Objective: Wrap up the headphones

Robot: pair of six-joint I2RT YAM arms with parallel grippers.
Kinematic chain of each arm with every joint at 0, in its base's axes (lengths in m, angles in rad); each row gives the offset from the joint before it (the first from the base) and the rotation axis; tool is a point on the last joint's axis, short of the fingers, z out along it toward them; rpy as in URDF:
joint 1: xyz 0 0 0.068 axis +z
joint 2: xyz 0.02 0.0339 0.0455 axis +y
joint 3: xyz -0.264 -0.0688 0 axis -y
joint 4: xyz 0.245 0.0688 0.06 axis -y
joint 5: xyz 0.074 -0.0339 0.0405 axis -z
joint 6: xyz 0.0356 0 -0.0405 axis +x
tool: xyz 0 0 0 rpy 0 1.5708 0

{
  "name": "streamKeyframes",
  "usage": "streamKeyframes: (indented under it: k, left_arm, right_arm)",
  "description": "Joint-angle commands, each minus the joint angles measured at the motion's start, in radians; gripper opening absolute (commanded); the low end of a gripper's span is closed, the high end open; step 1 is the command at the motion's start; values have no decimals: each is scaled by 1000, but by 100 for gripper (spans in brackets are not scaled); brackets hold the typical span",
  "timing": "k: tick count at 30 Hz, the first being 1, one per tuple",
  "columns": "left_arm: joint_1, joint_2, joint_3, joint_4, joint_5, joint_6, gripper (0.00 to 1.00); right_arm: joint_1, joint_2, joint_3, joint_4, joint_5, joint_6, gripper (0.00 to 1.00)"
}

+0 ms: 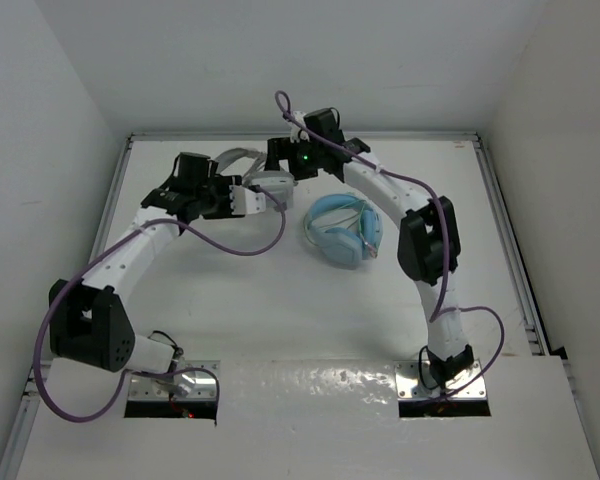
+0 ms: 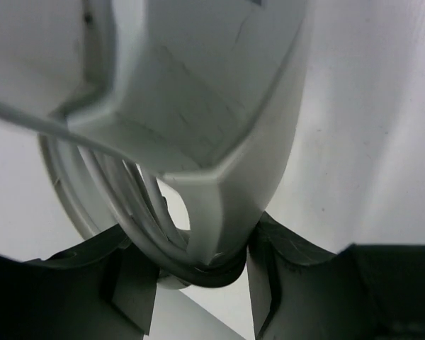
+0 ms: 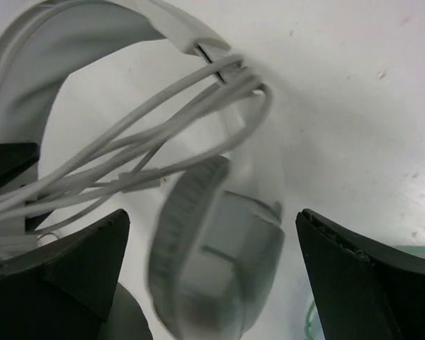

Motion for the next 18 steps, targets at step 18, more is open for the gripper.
streamKeyframes:
  k: [18]
  left_arm:
    - [127, -100, -37, 61, -131, -16, 0]
  right_arm:
    - [-137, -188, 108, -60, -279, -87, 99]
